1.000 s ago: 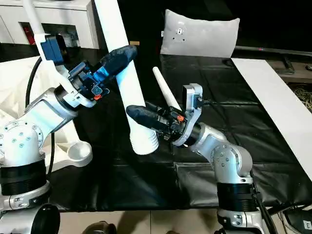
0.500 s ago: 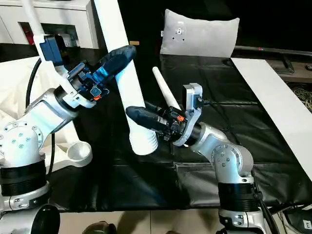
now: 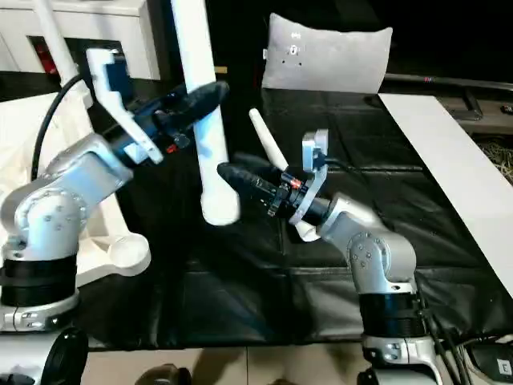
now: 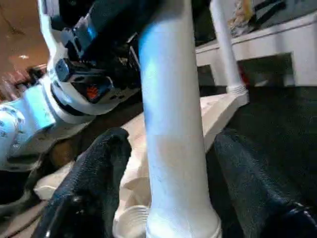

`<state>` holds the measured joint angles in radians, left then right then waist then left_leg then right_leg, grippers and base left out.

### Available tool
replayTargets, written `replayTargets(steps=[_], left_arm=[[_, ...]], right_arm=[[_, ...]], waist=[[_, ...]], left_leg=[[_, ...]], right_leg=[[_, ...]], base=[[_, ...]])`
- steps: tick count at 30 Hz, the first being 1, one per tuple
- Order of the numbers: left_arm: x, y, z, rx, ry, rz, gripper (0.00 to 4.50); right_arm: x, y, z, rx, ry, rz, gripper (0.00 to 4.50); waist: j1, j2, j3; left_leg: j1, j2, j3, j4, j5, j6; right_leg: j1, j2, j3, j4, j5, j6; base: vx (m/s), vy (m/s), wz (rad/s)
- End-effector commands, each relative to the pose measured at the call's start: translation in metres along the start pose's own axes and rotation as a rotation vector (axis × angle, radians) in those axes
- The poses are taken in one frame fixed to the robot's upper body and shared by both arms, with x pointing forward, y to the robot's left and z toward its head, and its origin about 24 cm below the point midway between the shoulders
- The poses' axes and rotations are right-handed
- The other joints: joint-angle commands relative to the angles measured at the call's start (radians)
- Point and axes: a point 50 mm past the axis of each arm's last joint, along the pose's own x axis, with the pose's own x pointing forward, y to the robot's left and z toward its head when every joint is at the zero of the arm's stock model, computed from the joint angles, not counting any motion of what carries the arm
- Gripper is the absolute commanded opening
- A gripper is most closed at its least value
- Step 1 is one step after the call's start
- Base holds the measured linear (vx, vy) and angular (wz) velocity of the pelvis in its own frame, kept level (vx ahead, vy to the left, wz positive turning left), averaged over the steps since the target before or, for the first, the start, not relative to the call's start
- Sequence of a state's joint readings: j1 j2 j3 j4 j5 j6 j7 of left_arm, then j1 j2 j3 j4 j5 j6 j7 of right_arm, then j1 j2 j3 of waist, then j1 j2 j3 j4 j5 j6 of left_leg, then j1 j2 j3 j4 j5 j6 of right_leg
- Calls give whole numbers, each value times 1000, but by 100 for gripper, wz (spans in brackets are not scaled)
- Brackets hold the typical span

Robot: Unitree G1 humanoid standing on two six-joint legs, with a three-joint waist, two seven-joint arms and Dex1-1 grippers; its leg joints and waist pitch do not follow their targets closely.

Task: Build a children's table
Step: Pick table leg

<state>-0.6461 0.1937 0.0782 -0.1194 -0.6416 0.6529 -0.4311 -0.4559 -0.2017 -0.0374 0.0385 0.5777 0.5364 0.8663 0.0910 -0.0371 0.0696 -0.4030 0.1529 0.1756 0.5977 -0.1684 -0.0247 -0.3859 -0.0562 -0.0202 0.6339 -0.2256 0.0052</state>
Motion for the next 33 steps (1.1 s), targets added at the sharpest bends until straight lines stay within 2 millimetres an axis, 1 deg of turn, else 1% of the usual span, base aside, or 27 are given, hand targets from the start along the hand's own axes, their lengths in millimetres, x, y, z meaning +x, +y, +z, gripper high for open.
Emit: replayTargets(steps=[1,2,3,4,7,8,9,11,16,19,22,24,26,28,29,30,33], left_arm=[[7,-9,6,85,1,-5,180],[8,-10,6,107,1,7,180],[10,-13,5,124,4,9,180],[12,-15,2,167,13,15,180],[13,-16,1,184,17,18,180],[13,-18,0,205,22,16,180],[13,-18,0,205,22,16,180],[15,-23,-4,227,36,-14,180],[16,-33,-7,231,45,-88,180],[16,-36,-8,231,42,-114,180],[16,-39,-9,235,46,-135,180],[15,-42,-12,249,61,-167,180],[14,-44,-14,258,72,-184,179],[14,-44,-14,257,71,-185,179],[14,-45,-14,257,70,-187,179],[14,-45,-13,255,67,-190,179],[14,-46,-13,251,63,-195,179]], right_arm=[[2,-1,4,-129,35,-75,347],[3,-2,4,-150,63,-112,358],[4,-1,3,-146,85,-109,358],[6,0,1,-154,117,-106,363],[6,1,0,-157,131,-112,365],[7,0,-3,-163,166,-124,365],[7,0,-3,-163,166,-124,365],[11,-1,-10,-169,214,-148,365],[15,-2,-11,-168,212,-144,365],[17,-3,-11,-167,222,-144,365],[18,-3,-12,-159,224,-142,365],[19,-3,-12,-138,221,-138,365],[20,-2,-12,-119,216,-124,339],[20,-1,-13,-113,216,-116,339],[20,-1,-13,-109,217,-110,318],[20,0,-13,-102,217,-104,306],[20,0,-14,-94,218,-97,286]], waist=[[1,4,-69],[1,6,-68],[-1,4,-68],[-1,5,-66],[-1,6,-66],[-1,6,-67],[-1,6,-67],[-2,4,-69],[-1,4,-72],[-1,2,-72],[0,4,-73],[1,2,-76],[1,4,-76],[1,3,-76],[1,4,-76],[2,7,-75],[1,7,-75]], left_leg=[[32,70,-23,-68,-100,-20],[32,70,-25,-69,-95,-21],[32,70,-24,-69,-100,-19],[33,71,-25,-70,-112,-14],[33,72,-25,-71,-140,-14],[34,73,-26,-71,-137,-17],[34,73,-26,-71,-137,-17],[33,71,-25,-70,-127,-20],[33,72,-24,-68,-118,-14],[33,72,-24,-67,-117,-12],[33,71,-23,-66,-112,-11],[33,71,-23,-64,-105,-9],[33,72,-23,-63,-91,-3],[33,71,-22,-62,-89,-1],[34,71,-22,-62,-93,-1],[34,71,-23,-63,-100,-4],[34,72,-23,-64,-116,-12]], right_leg=[[37,-81,36,-69,8,-193],[39,-80,36,-69,6,-196],[40,-80,37,-69,4,-198],[40,-79,37,-72,-13,-196],[39,-82,38,-75,-45,-195],[39,-82,38,-74,-46,-194],[39,-82,38,-74,-46,-194],[40,-81,38,-72,-29,-199],[41,-82,37,-67,-5,-213],[42,-82,37,-68,-5,-215],[41,-82,37,-67,2,-215],[44,-83,37,-64,10,-216],[44,-82,36,-61,35,-221],[44,-81,36,-61,42,-223],[44,-82,36,-62,38,-225],[43,-82,36,-62,27,-225],[43,-81,36,-64,9,-222]], base=[[0,0,0],[0,0,0],[0,0,0],[0,0,0],[0,0,0],[0,0,0],[0,0,0],[0,0,0],[0,0,0],[0,0,0],[0,0,0],[0,0,0],[0,0,0],[0,0,0],[0,0,0],[0,0,0],[0,0,0]])
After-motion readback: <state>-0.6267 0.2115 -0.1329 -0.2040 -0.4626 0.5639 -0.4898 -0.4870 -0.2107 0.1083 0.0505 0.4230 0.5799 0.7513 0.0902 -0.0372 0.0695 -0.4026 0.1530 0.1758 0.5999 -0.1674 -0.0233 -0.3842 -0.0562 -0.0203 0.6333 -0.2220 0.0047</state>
